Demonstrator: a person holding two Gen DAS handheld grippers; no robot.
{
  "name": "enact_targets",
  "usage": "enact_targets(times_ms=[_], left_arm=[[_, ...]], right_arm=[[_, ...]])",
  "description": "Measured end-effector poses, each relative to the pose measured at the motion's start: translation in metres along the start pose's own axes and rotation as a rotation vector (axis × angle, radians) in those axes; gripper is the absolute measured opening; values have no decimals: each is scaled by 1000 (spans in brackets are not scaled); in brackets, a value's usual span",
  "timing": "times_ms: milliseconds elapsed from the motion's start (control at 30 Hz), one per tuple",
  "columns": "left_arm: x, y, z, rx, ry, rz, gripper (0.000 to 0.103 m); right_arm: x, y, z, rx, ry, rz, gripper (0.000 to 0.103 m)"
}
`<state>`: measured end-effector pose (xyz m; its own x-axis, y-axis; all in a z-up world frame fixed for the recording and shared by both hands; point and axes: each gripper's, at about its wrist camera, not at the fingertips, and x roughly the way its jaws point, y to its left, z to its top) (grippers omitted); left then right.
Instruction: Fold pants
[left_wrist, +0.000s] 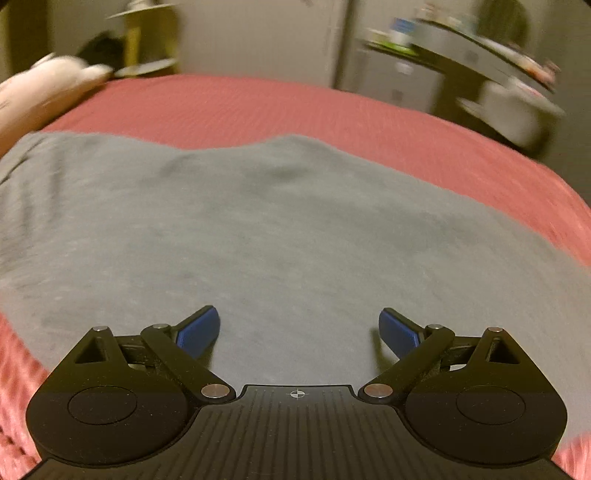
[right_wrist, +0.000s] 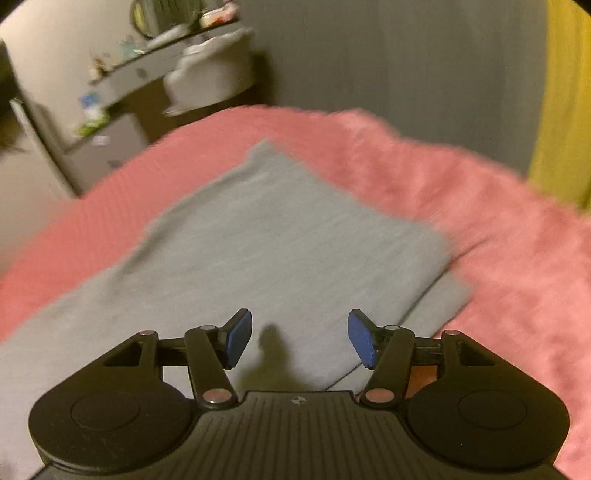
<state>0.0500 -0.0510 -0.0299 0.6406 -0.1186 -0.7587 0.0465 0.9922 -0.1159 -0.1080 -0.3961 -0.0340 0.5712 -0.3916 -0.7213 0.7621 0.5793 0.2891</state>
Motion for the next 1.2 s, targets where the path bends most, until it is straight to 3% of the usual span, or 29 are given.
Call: enact_targets(times_ms=[67, 100, 267, 300, 400, 533, 633, 700, 800, 833, 900, 967, 1033, 1100, 1133, 1167, 1200], left_arm=[[-2, -4, -5, 17, 14, -19, 98], [-2, -4, -6, 4, 23, -22, 98], [-7, -1, -15, -45, 26, -44, 100], [-6, -6, -16, -16, 29, -38, 100], [0, -24, -19, 71, 39, -11, 101], [2, -33, -23, 123, 41, 11, 101], [1, -27, -23, 93, 44, -8, 101], [2, -23, -21, 71, 45, -18, 101], [3, -24, -21, 71, 48, -14, 101], [3, -25, -21, 75, 47, -10, 101], [4, -27, -22, 84, 47, -3, 102], [4, -28, -22, 87, 47, 0, 102], [4, -28, -22, 87, 47, -1, 102], [4, -27, -21, 81, 47, -3, 102], [3, -27, -22, 79, 46, -4, 102], [3, -27, -22, 76, 45, -4, 102], [1, -26, -22, 70, 42, -6, 102]], right_arm=[[-2, -15, 2, 77, 20, 89, 59], [-4, -28, 4, 134, 15, 83, 58], [-17, -78, 10, 242, -65, -152, 53], [-20, -88, 10, 271, -63, -141, 42], [-19, -114, 9, 397, -29, -26, 36], [-11, -116, 8, 477, -14, 63, 36], [10, -118, 17, 528, 57, 75, 46], [13, -120, 19, 539, 66, 95, 53], [11, -117, 22, 543, 52, 142, 53], [7, -115, 23, 531, 34, 158, 50], [2, -108, 22, 480, -17, 166, 17], [1, -103, 22, 444, -36, 167, 17], [2, -103, 21, 446, -36, 185, 26], [10, -101, 24, 449, -13, 186, 56], [14, -99, 26, 442, -2, 191, 58], [18, -95, 27, 424, 1, 184, 53], [19, -91, 28, 392, -6, 156, 31]])
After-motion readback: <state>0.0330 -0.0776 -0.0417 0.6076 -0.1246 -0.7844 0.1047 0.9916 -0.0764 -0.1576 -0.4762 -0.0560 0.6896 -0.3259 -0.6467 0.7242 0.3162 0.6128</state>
